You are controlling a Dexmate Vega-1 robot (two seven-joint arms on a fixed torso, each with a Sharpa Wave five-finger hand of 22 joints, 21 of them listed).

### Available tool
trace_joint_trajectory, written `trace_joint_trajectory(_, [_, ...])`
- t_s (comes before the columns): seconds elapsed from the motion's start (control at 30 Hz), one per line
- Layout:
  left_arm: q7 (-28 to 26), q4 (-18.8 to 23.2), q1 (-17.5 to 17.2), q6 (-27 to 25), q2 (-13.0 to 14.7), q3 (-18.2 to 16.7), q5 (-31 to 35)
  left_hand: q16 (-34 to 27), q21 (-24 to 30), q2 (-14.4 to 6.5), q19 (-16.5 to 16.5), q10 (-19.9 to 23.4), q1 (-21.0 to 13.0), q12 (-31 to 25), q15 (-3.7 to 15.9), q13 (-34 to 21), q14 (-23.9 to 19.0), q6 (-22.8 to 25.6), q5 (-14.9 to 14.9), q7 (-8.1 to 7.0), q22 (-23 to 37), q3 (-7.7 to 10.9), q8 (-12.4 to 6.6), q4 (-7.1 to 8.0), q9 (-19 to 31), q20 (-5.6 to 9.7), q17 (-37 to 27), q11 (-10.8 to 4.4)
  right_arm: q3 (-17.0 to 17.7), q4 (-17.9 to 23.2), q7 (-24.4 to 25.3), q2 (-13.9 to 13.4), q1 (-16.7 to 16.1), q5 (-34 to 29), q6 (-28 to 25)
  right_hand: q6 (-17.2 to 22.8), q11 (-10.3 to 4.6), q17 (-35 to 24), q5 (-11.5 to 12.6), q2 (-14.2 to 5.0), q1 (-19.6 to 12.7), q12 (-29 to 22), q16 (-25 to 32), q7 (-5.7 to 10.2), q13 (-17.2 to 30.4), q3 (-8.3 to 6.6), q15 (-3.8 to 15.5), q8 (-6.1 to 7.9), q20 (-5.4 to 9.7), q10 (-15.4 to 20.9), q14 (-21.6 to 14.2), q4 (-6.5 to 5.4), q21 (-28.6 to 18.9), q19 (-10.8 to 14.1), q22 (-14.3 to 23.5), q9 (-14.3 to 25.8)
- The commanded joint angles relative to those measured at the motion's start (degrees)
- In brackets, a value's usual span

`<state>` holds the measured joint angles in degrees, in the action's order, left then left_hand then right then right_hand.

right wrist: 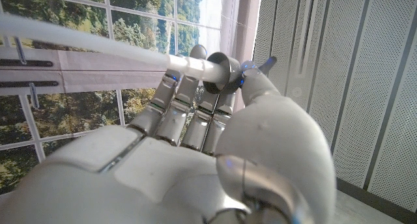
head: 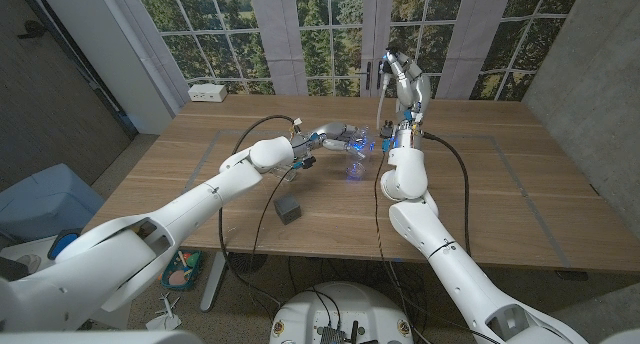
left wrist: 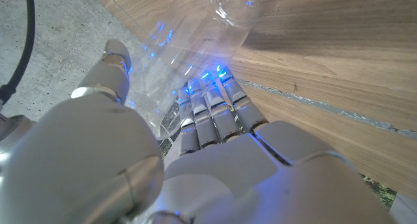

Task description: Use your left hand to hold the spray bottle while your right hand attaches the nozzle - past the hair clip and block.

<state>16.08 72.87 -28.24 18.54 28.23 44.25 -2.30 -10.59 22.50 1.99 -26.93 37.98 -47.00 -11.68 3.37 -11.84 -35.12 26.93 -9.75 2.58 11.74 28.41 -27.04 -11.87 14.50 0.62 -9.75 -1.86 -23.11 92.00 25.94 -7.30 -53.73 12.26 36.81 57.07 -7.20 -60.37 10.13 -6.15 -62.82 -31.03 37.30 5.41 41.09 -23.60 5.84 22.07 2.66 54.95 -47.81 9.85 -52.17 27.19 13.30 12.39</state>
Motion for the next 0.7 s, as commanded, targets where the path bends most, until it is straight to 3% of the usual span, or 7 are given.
trace_joint_trajectory(0.03, [1.0, -1.4, 0.6, 0.7, -0.7, 0.4, -0.2, 0.1, 0.4, -10.4, 0.3, 7.0, -10.0, -0.3, 7.79, -0.3, 0.2, 22.6, -0.3, -2.43, 0.0, 1.59, -0.01, 1.86, 0.3, -0.16, -0.1, -6.83, -1.8, -1.7, -1.1, 1.0, 2.2, 0.5, -0.3, 0.1, -1.53, -0.3, 0.4, -1.27, -0.4, -1.0, -0.3, 0.11, 0.9, -1.40, 6.55, 0.20, 0.61, 1.1, -0.4, -0.85, -0.5, -0.2, 0.0, 0.2])
trace_joint_trajectory(0.7, [2.3, -4.7, 2.0, 2.2, -2.1, 0.9, -0.8, 0.1, 0.5, -10.4, 0.4, 7.0, -10.0, -0.3, 7.82, -0.3, 0.2, 22.6, -0.3, -2.30, 0.0, 1.60, 0.03, 1.90, 0.3, -0.15, -0.1, -6.76, -2.8, -5.0, -1.7, 2.0, 4.7, 1.0, -0.7, 0.0, -1.56, -0.8, 0.4, -1.23, -0.3, -0.9, -0.7, 0.15, 1.0, -1.55, 6.54, 0.19, 0.62, 1.1, -0.5, -0.80, -1.4, -0.6, -0.3, 0.2])
